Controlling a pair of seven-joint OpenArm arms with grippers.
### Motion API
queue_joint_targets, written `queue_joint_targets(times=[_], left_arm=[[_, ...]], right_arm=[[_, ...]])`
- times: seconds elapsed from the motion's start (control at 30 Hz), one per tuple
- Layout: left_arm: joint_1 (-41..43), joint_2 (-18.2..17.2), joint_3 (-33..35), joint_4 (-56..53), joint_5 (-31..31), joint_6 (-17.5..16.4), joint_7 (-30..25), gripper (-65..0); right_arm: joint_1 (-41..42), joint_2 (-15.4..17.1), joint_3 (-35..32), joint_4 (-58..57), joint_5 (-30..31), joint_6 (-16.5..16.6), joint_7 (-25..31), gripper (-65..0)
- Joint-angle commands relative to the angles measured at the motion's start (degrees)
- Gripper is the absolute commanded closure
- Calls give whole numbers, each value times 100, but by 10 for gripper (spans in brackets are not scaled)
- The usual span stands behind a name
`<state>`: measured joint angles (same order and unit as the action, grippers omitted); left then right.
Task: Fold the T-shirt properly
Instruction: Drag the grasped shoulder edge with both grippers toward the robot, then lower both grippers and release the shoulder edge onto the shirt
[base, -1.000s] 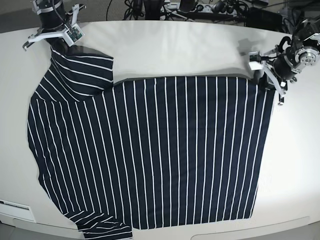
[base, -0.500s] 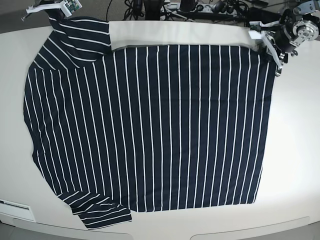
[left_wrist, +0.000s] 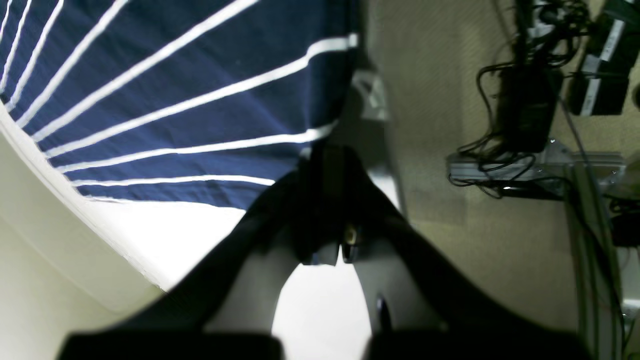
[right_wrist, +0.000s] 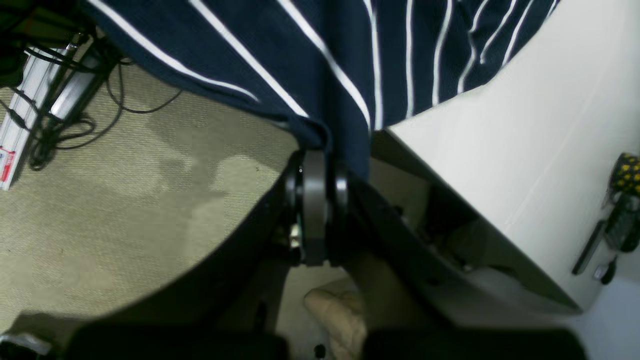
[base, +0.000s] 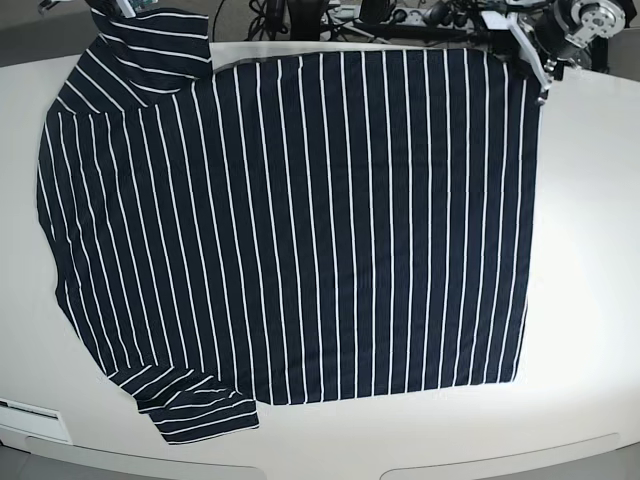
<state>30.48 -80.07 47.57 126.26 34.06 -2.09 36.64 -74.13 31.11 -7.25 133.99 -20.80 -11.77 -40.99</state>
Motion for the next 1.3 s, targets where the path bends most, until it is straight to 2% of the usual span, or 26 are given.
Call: queue_joint_targets(times=[0.0,0.2,0.27,0.33,0.47,0.57,0.67,0.77,0.93,1.13,1.27], left_arm=[[35,-136,-33,94,254,203,144,0],[-2,-133,-330,-50,817,535,369,0],[-2,-133,-678,-122,809,555,240,0],[-4,-96,-1080,-157,734,586,2,0],[-2,66,-1930,-157,153,621,-702,0],[-2,334,-2415,-157,-267,619,-885,0],[-4,590,-2815,-157,-361,619,-920,0],[-2,704,-3161,-157,-531,616,-988,0],[-4,708,-3316,-210,-654,619,-970,0],[-4,907,-3314,-330,-654,619,-990,0],[-7,1163,-3314,-586,-651,619,-1342,0]], right_arm=[[-87,33,22,101,-199,-63,15,0],[-87,81,33,101,-1421,-289,22,0],[-83,258,107,101,-1609,-387,63,0],[210,514,234,101,-1517,-433,201,0],[1082,957,581,101,-831,-330,835,0],[1871,1097,833,101,-238,37,1071,0],[2675,1099,1123,101,348,448,1097,0],[3314,1102,1421,101,1045,907,1276,0],[3974,1099,1665,101,1945,1609,1322,0],[4623,1095,1663,-146,2645,2013,1488,0],[4975,1093,1661,-509,3082,2293,1493,0]])
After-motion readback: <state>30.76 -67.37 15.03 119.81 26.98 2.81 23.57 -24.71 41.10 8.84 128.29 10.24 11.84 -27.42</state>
